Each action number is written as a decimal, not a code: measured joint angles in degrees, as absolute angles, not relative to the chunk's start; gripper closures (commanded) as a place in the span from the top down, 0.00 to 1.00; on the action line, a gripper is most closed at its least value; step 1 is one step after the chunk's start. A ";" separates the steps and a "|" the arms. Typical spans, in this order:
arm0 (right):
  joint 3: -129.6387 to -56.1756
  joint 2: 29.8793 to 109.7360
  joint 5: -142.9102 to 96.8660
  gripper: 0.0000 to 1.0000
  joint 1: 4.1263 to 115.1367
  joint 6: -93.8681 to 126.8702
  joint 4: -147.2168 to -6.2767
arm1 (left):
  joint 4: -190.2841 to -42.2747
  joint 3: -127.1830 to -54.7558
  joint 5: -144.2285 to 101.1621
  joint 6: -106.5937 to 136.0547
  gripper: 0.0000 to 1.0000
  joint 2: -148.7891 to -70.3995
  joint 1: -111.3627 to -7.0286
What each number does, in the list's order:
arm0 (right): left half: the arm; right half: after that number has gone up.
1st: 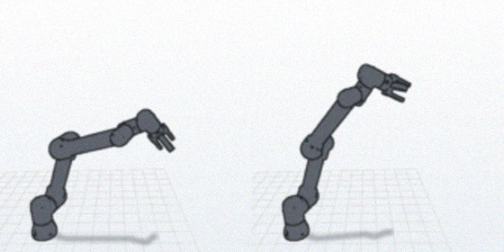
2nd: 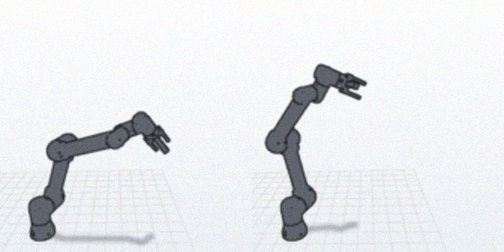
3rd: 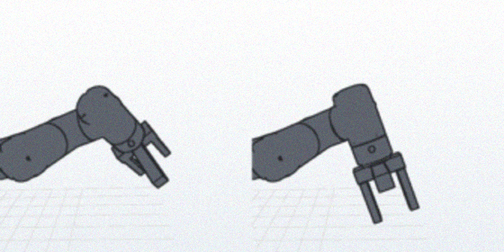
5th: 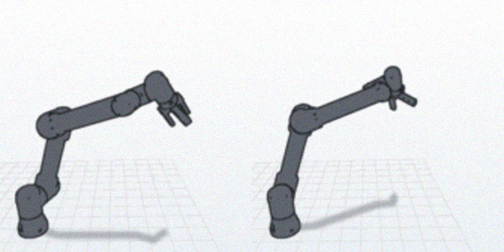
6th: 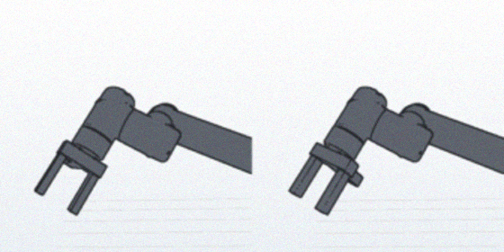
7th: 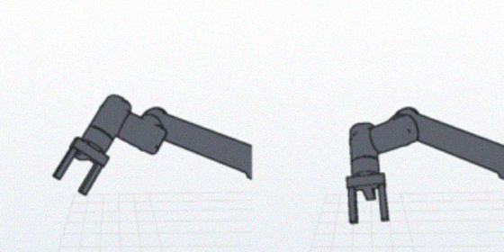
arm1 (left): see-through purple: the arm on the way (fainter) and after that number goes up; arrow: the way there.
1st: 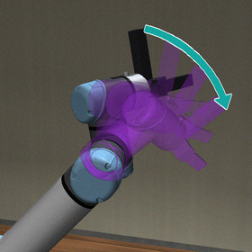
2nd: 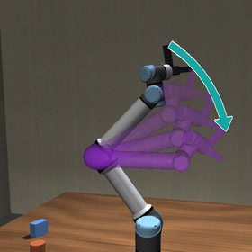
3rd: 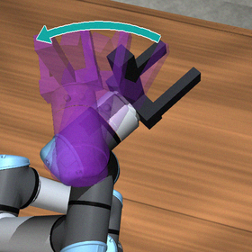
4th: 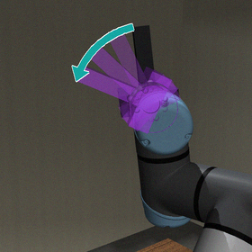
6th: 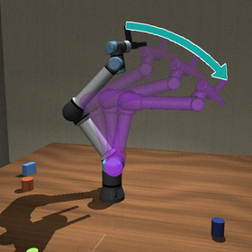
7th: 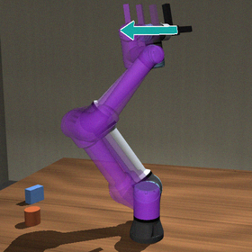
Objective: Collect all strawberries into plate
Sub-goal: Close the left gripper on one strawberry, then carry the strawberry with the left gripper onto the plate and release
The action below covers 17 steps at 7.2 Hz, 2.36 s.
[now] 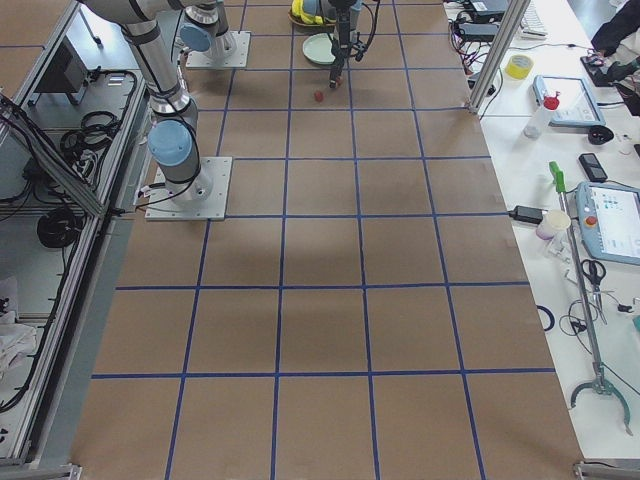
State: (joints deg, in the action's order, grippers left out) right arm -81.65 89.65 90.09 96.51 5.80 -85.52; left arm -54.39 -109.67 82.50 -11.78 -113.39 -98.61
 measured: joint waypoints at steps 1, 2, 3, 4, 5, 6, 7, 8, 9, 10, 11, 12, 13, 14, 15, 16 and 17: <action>-81.65 89.65 90.09 1.00 96.51 5.80 -85.52 | -54.34 -110.04 82.52 -12.53 1.00 -113.49 -98.60; -81.65 89.65 90.09 1.00 96.50 5.80 -85.52 | -54.30 -110.16 82.53 -12.77 1.00 -113.65 -98.56; -81.65 89.65 90.09 1.00 96.50 5.80 -85.52 | -54.13 -110.10 82.51 -12.73 1.00 -113.98 -98.54; -81.65 89.65 90.09 1.00 96.51 5.80 -85.52 | -53.65 -110.02 82.47 -12.70 1.00 -114.32 -98.53; -81.67 89.65 90.09 1.00 96.50 5.80 -85.52 | -53.02 -109.99 82.43 -12.79 1.00 -114.50 -98.54; -81.69 89.65 90.09 1.00 96.50 5.80 -85.52 | -52.59 -109.98 82.41 -12.80 0.60 -114.59 -98.55; -81.68 89.65 90.09 1.00 96.50 5.80 -85.52 | -52.48 -109.99 82.40 -12.83 0.33 -114.65 -98.55; -81.66 89.65 90.09 1.00 96.50 5.80 -85.52 | -52.56 -110.05 82.40 -12.75 0.00 -114.67 -98.55; -81.65 89.65 90.09 1.00 96.50 5.80 -85.52 | -52.80 -110.19 82.41 -12.41 0.00 -114.72 -98.58; -81.65 89.65 90.09 1.00 96.50 5.80 -85.52 | -52.97 -110.25 82.41 -12.12 0.00 -114.73 -98.60; -81.65 89.65 90.09 1.00 96.50 5.80 -85.52 | -53.04 -110.22 82.37 -11.92 0.00 -114.67 -98.61; -81.65 89.65 90.09 1.00 96.50 5.80 -85.52 | -53.11 -110.11 82.28 -11.85 0.00 -114.44 -98.61; -81.65 89.65 90.09 1.00 96.50 5.80 -85.52 | -53.17 -110.01 82.27 -11.85 0.00 -114.04 -98.61; -81.65 89.65 90.09 1.00 96.50 5.80 -85.52 | -53.20 -109.86 82.33 -11.88 0.00 -113.67 -98.60; -81.65 89.65 90.09 1.00 96.50 5.80 -85.52 | -53.84 -109.43 82.46 -11.86 0.00 -113.02 -98.57; -81.65 89.65 90.09 1.00 96.51 5.80 -85.52 | -55.76 -108.62 82.62 -11.61 0.00 -111.93 -98.39; -81.65 89.65 90.09 1.00 96.51 5.80 -85.52 | -59.13 -107.03 83.25 -11.30 0.00 -110.44 -97.79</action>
State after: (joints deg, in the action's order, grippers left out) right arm -81.65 89.65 90.09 96.51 5.80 -85.52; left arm -59.13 -107.03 83.25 -11.30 -110.44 -97.79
